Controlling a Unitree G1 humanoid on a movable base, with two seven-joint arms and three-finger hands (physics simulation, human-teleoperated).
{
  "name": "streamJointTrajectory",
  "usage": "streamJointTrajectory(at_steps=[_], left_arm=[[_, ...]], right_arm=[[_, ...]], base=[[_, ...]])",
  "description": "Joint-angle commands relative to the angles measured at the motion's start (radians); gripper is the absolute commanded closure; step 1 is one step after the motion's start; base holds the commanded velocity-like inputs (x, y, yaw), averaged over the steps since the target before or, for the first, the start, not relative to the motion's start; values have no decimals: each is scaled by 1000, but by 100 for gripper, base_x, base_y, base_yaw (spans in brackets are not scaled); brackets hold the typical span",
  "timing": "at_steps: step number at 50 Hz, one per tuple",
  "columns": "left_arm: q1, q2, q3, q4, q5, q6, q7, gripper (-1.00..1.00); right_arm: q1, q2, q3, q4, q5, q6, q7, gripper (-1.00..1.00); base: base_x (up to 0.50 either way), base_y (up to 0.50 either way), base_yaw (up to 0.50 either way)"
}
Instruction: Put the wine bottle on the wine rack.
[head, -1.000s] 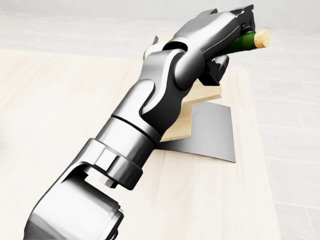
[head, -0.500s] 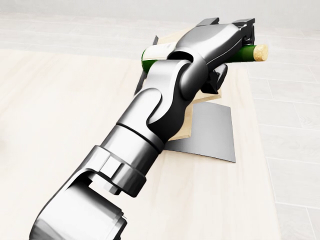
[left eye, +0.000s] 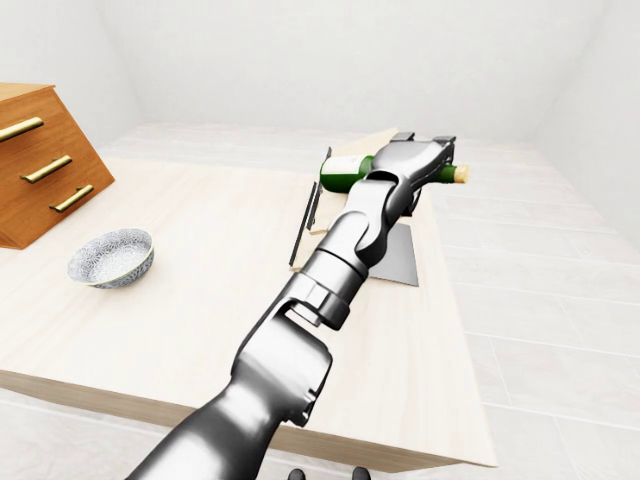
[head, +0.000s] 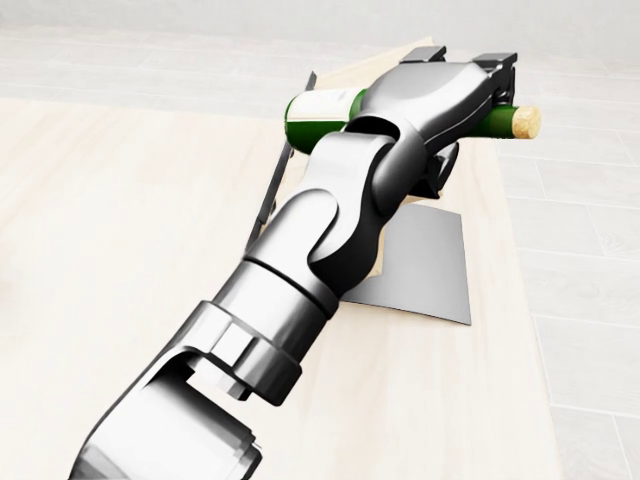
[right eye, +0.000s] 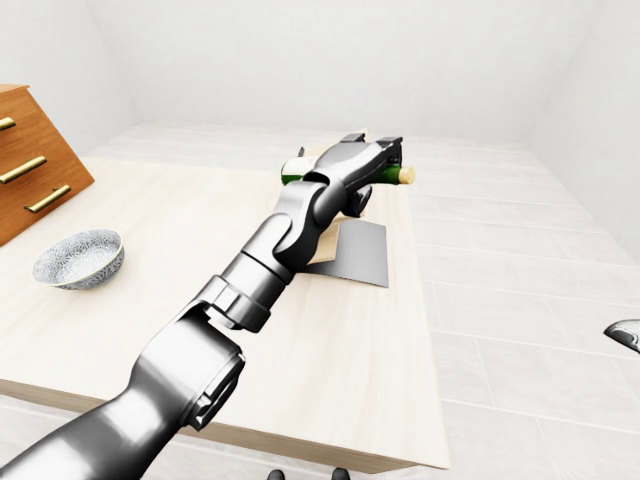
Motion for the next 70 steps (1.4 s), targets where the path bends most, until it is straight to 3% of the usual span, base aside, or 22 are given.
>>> streamJointTrajectory(at_steps=[1, 54, 70], left_arm=[[17, -8, 26, 25, -111, 1, 0, 100], [13, -20, 33, 80, -130, 1, 32, 100], [-9, -14, 43, 104, -163, 1, 71, 100]], right_arm=[[11, 4, -13, 0, 5, 0, 0, -100], [14, 18, -8, 0, -5, 0, 0, -100], [21, 15, 7, 0, -13, 0, 0, -100]], base=[[0, 0, 0], [0, 0, 0], [0, 0, 0]])
